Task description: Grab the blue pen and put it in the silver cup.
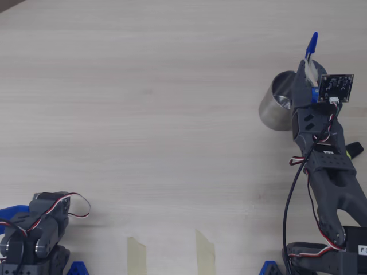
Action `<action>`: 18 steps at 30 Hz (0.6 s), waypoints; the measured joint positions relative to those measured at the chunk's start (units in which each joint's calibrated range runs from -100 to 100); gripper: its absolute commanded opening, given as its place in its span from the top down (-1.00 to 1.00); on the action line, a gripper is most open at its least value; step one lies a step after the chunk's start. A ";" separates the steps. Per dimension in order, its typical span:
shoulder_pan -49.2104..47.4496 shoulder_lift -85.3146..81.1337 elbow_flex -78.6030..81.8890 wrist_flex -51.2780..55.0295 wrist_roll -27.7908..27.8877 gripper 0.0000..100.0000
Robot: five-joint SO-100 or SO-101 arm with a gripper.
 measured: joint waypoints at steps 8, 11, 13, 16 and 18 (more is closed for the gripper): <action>0.00 0.00 2.23 0.00 0.00 0.96; 0.00 0.00 3.31 0.00 0.00 0.95; 0.00 0.00 4.29 0.00 0.00 0.95; 0.00 0.00 5.45 0.00 0.00 0.95; 0.00 0.00 5.54 0.00 0.00 0.95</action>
